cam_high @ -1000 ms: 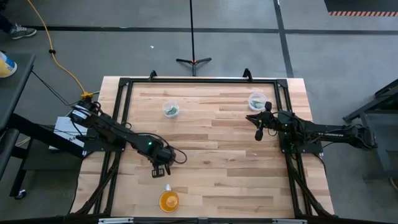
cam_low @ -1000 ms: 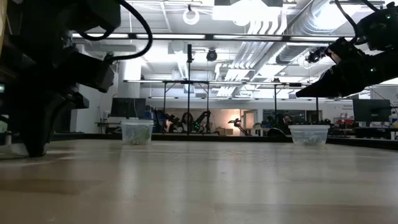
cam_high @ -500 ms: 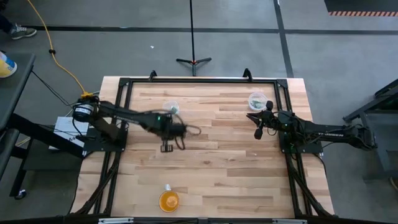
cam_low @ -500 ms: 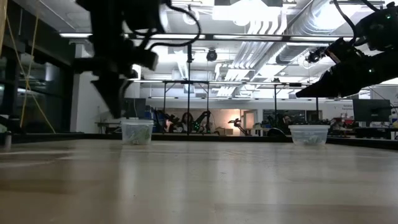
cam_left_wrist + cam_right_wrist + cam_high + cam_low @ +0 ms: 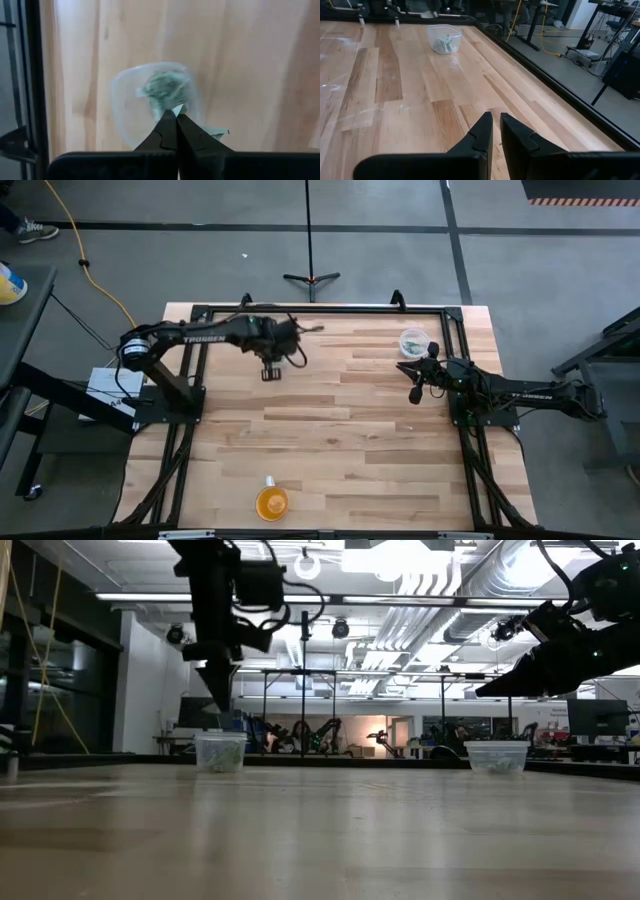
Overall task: Pick and place items into bin
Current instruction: Put the stevia packet into the left transparent bin, then return to Home Position
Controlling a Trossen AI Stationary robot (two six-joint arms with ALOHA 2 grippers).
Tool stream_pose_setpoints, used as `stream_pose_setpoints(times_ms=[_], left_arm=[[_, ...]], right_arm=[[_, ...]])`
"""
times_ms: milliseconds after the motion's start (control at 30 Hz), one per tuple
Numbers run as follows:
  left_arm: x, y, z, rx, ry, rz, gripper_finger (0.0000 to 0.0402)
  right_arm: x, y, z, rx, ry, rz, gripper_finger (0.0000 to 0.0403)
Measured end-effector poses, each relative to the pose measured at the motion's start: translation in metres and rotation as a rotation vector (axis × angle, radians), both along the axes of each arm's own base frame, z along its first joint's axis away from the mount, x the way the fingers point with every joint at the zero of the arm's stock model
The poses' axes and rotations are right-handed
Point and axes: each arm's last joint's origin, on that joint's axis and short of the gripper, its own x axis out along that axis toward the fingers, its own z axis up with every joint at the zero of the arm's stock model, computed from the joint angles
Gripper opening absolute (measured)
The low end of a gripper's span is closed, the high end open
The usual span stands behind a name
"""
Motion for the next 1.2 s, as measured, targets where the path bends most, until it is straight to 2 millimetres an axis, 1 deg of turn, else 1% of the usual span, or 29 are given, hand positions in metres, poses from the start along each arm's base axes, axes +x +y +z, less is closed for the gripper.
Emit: stream_pose_setpoints(times_ms=[133,200,400,467,500,567,633,667,700,767,833,867,967,1067,1133,1167,1200], left_arm=[[-0.006,0.021,0.000,-0.048,-0.037,0.023,0.0022],[-0.008,0.029,0.000,-0.082,-0.060,0.023,0.0035],[-0.013,0.045,0.000,-0.070,-0.088,0.075,0.0148],[-0.013,0.050,0.001,-0.080,-0.122,0.082,0.0180],[-0.012,0.052,0.002,-0.115,-0.168,0.068,0.0191],[-0.010,0.054,0.004,-0.206,-0.322,-0.021,0.0204],[-0.012,0.054,0.009,-0.271,-0.511,-0.128,0.0204],[-0.012,0.053,0.012,-0.276,-0.602,-0.179,0.0200],[-0.014,0.051,0.014,-0.263,-0.668,-0.198,0.0194],[-0.023,0.044,0.018,-0.192,-0.757,-0.161,0.0177],[-0.030,0.030,0.020,-0.081,-0.821,-0.118,0.0157],[-0.034,0.019,0.020,-0.046,-0.857,-0.123,0.0145],[-0.047,-0.016,0.005,-0.028,-0.963,-0.211,0.0109],[-0.065,-0.047,-0.006,-0.026,-1.150,-0.331,0.0068],[-0.081,-0.063,-0.013,-0.033,-1.244,-0.397,0.0038],[-0.088,-0.069,-0.015,-0.033,-1.272,-0.399,0.0025],[-0.096,-0.074,-0.018,-0.024,-1.287,-0.383,0.0021]], right_arm=[[0.000,0.000,0.000,-0.007,0.003,0.002,0.0028],[0.000,0.000,0.000,-0.009,0.005,0.002,0.0028],[0.000,-0.001,0.000,-0.015,0.006,-0.022,0.0028],[0.000,-0.001,0.000,-0.016,0.007,-0.022,0.0028],[0.000,-0.001,0.000,-0.017,0.007,-0.022,0.0028],[0.000,-0.001,0.000,-0.017,0.007,-0.022,0.0028],[0.000,-0.001,0.000,-0.016,0.007,-0.022,0.0028],[0.000,-0.001,0.000,-0.015,0.007,-0.023,0.0028],[0.000,-0.001,0.000,-0.015,0.008,-0.023,0.0028],[0.000,-0.001,0.000,-0.014,0.007,-0.023,0.0028],[0.000,-0.001,0.000,-0.014,0.007,-0.023,0.0028],[0.000,-0.001,0.000,-0.014,0.007,-0.023,0.0028],[0.000,-0.001,0.000,-0.017,0.007,-0.023,0.0028],[0.000,-0.001,0.000,-0.019,0.005,-0.025,0.0028],[0.000,-0.001,0.000,-0.020,0.005,-0.025,0.0028],[0.000,-0.001,0.000,-0.020,0.005,-0.025,0.0028],[0.000,-0.001,0.000,-0.020,0.006,-0.025,0.0028]])
